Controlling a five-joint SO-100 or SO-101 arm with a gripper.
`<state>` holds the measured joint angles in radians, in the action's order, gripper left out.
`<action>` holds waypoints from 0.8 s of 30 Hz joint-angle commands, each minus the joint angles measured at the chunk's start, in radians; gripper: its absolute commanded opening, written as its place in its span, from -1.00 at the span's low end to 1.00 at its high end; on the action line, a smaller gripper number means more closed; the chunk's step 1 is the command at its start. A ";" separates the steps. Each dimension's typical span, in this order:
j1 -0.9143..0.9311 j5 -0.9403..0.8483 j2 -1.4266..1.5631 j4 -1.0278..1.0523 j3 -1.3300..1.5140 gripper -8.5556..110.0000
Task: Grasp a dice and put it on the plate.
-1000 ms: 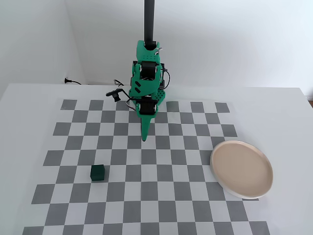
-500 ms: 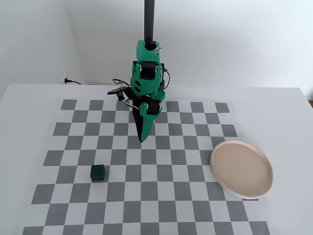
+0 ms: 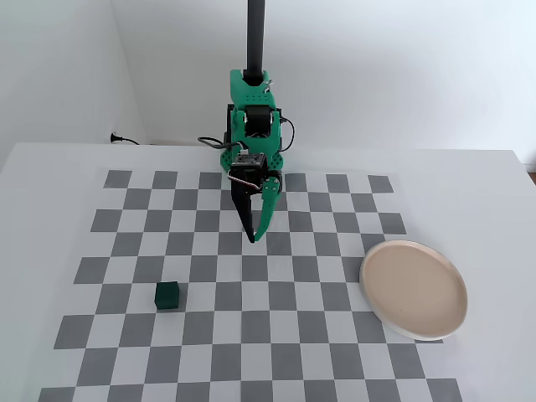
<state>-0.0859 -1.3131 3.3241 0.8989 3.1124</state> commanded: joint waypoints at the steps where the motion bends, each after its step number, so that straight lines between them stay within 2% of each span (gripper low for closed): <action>1: -0.034 -0.155 0.009 -0.041 -0.018 -0.93; 5: -0.046 -0.258 0.009 -0.037 -0.018 -0.93; 11: -0.051 -0.259 0.009 -0.121 -0.018 -0.93; 16: -0.044 -0.282 0.011 -0.175 -0.018 -0.78; 20: -0.041 -0.295 -0.023 -0.213 -0.018 -0.74; 24: -0.025 -0.290 -0.147 -0.351 -0.035 -0.72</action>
<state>-0.1258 -1.5999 3.2582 0.6550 3.1124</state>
